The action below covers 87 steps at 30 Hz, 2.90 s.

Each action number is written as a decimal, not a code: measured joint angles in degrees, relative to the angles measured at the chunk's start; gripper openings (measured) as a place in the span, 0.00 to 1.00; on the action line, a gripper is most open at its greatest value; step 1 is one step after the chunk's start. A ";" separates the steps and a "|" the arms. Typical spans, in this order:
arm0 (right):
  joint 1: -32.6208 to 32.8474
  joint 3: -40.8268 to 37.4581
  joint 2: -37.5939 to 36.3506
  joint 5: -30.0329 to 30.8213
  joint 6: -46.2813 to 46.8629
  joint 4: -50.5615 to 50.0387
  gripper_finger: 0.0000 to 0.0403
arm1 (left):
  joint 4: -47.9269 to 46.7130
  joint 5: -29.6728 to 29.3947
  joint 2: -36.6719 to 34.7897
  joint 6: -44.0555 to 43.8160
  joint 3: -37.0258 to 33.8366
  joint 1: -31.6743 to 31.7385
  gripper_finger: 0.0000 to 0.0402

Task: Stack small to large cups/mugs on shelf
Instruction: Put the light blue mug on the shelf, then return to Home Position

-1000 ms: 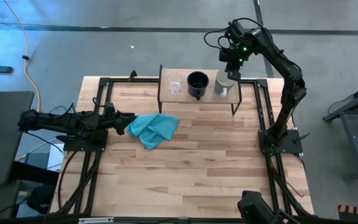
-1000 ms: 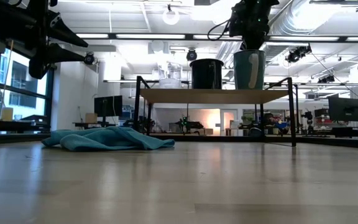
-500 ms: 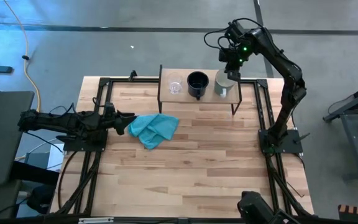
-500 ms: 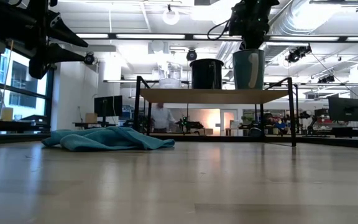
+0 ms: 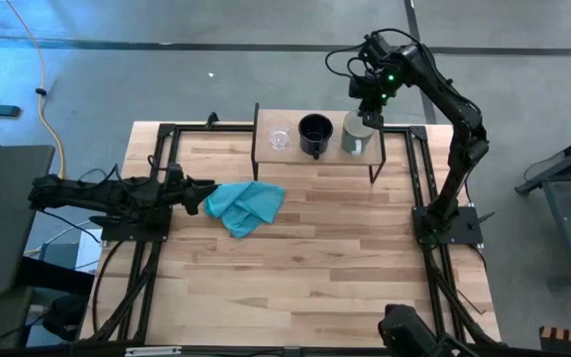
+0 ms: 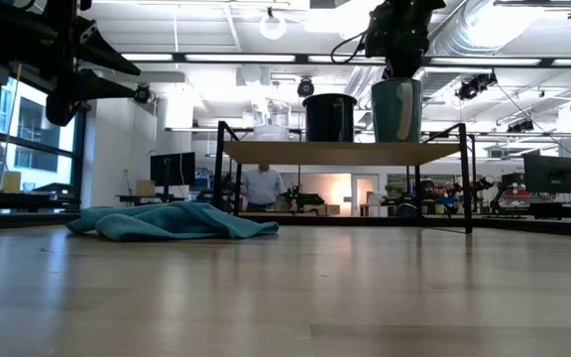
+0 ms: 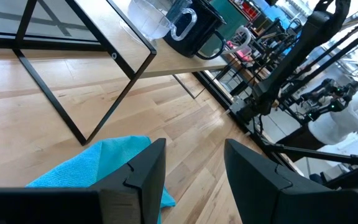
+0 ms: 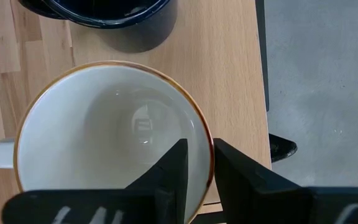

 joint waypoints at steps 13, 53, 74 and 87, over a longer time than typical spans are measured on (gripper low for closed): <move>0.01 0.00 -0.04 0.01 0.00 0.96 0.16 | 0.00 0.02 -0.02 -0.02 0.00 0.00 0.38; 1.17 0.00 1.62 -0.35 -0.04 1.64 0.20 | 0.09 0.85 -0.02 -0.67 0.00 -0.02 0.38; 1.26 0.00 1.62 1.69 0.20 0.14 0.27 | 0.11 0.87 0.00 -0.68 0.00 -0.02 0.38; 1.23 5.39 1.66 1.85 1.51 -1.27 0.27 | 0.12 0.87 -0.02 -0.68 0.00 -0.01 0.38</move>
